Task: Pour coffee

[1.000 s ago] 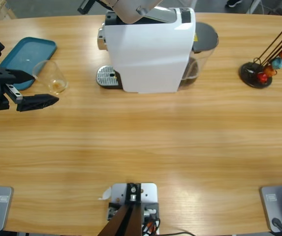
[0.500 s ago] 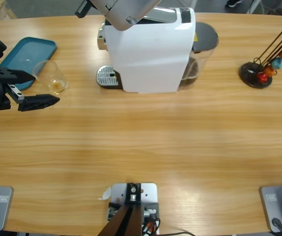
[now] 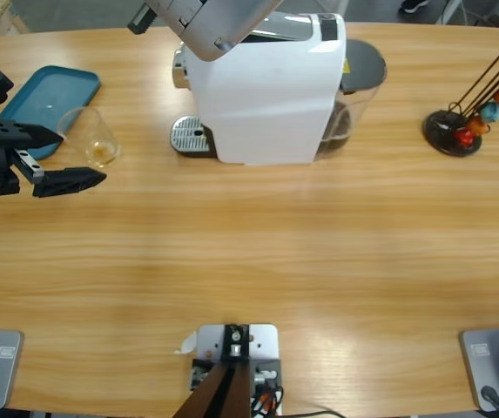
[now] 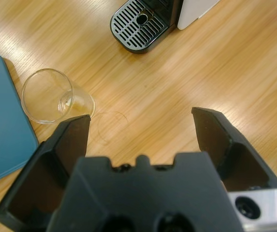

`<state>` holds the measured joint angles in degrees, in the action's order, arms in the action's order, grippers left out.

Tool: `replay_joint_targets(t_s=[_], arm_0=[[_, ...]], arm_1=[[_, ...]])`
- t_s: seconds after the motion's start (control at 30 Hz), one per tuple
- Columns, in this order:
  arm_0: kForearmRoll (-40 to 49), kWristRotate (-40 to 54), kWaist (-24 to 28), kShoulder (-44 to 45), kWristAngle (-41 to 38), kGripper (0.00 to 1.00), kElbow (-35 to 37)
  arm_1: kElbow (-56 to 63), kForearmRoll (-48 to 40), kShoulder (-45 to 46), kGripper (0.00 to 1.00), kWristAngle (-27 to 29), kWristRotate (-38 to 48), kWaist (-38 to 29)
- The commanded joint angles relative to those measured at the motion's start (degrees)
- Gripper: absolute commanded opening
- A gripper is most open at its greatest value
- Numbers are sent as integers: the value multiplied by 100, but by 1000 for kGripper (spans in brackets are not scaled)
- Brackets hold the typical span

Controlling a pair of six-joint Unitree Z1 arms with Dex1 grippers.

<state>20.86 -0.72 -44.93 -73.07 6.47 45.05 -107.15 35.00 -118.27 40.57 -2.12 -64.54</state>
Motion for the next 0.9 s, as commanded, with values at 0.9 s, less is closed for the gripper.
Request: replay_joint_targets(t_s=[0.9], arm_0=[[76, -42, -42, -225, 3, 922, 20]], arm_1=[[658, -155, -1118, 0, -454, 333, -164]])
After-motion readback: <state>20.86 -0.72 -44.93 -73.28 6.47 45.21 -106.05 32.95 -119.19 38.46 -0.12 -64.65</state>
